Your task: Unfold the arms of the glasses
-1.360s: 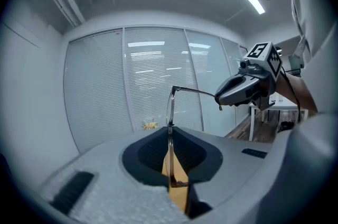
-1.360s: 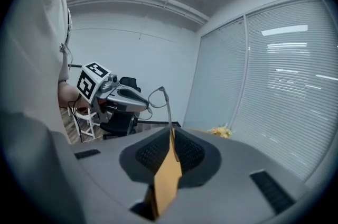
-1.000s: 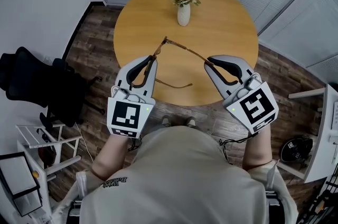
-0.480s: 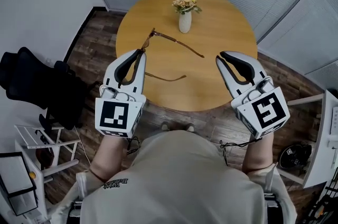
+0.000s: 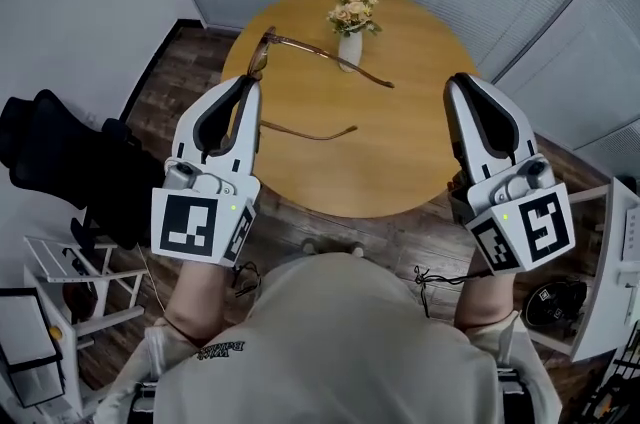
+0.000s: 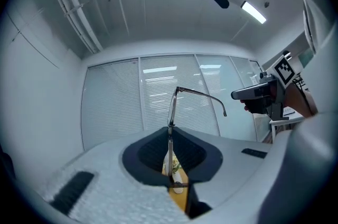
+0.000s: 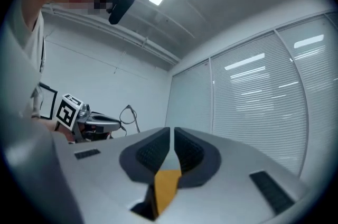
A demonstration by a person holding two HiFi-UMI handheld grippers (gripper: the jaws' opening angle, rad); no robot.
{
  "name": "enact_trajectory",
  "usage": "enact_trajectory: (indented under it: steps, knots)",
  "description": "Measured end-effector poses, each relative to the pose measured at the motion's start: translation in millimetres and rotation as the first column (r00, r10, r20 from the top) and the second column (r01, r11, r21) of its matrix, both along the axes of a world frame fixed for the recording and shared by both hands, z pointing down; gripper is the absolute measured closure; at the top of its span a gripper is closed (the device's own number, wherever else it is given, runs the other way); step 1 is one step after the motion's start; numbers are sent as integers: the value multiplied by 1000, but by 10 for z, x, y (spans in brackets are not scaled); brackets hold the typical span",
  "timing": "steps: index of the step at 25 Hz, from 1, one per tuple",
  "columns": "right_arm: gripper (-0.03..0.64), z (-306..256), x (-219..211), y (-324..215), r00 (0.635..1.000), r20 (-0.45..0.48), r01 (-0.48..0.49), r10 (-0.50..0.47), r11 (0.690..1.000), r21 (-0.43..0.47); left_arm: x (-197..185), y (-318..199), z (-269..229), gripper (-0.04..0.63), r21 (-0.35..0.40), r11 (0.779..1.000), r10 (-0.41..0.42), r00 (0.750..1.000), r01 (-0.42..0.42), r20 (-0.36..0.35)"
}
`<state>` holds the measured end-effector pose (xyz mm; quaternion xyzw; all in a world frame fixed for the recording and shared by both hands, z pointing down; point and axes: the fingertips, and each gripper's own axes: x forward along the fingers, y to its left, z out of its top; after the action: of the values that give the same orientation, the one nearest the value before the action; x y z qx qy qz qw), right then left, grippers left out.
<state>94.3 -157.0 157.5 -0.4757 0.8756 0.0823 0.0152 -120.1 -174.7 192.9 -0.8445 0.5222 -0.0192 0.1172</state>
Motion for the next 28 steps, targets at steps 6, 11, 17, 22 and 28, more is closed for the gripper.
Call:
enact_trajectory:
  steps: [6,11,17,22,28]
  knots:
    - [575,-140,41,135,996,81,31,-37,997,74,-65,92,-174,555,45,999,-10,999,12,-42]
    - [575,31,39,173,998,64,22,-24,999,42,-66,137,-117,555,42,999,-21,999,22,-29]
    - [575,290,12,160,999,38,30,-30,999,-14,-89,181,189,555,-31,999,-32,999,32,-21]
    - [575,574,-71,156,998,27,61,-59,995,-80,-128,243,420,555,-92,995,-51,999,50,-14]
    - [575,751,-133,213,997,-2,71,-71,989,-129,-135,301,535,555,-120,992,-50,999,49,-11]
